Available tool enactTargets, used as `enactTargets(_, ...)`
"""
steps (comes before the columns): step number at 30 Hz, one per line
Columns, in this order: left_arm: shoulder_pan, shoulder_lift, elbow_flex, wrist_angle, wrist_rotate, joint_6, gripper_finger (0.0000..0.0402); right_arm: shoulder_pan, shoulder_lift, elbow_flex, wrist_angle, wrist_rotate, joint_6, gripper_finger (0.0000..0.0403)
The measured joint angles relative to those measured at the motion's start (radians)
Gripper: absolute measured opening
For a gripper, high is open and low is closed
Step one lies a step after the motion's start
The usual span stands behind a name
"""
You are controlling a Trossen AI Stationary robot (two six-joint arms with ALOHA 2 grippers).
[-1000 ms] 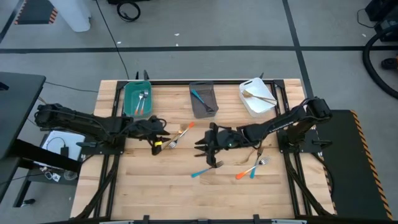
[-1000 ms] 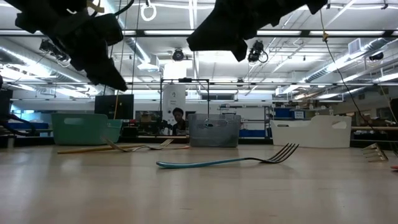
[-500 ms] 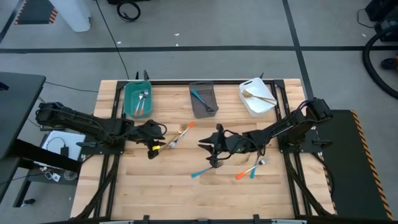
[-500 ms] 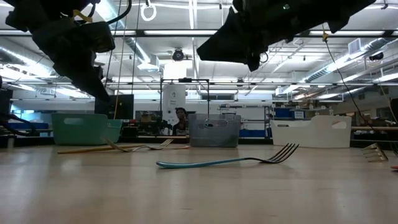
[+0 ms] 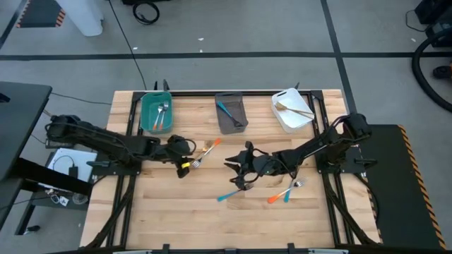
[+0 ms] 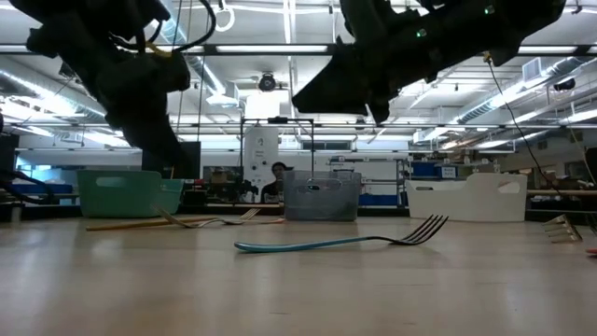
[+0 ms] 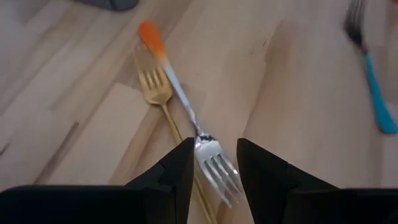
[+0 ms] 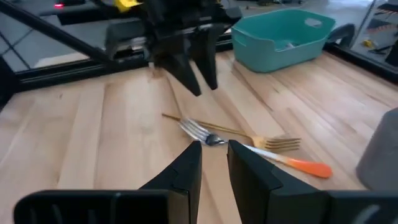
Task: Sort silverware by color (type)
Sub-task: Put the left blue fork into the black bin
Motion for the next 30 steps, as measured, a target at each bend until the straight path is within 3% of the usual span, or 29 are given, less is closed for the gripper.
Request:
enactTargets(6, 0.0, 0.074, 0.015, 0.028, 0.018, -0.026, 0.013, 0.0, 0.0, 0.0, -0.043, -0.054, 0.021, 0.0086)
enactTargets(9, 0.0, 0.093, 0.016, 0.055, 0.049, -0.019, 0.013, -0.003, 0.0, 0.001, -0.081, -0.132, 0.063, 0.0086)
enactTargets(13, 0.0, 0.096, 0.017, 0.065, 0.059, 0.017, 0.013, -0.003, 0.001, 0.047, -0.304, -0.227, 0.128, 0.0086)
enactTargets(17, 0.014, 0.096, 0.017, 0.075, 0.058, 0.061, 0.013, 0.038, 0.013, 0.11, -0.49, -0.252, 0.135, 0.0086)
enactTargets(25, 0.028, 0.094, 0.017, 0.094, 0.058, 0.105, 0.013, 0.095, 0.052, 0.137, -0.494, -0.2, 0.071, 0.0089)
enactTargets(30, 0.028, 0.094, 0.017, 0.082, 0.058, 0.122, 0.013, 0.099, 0.123, 0.138, -0.425, -0.227, 0.076, 0.0107)
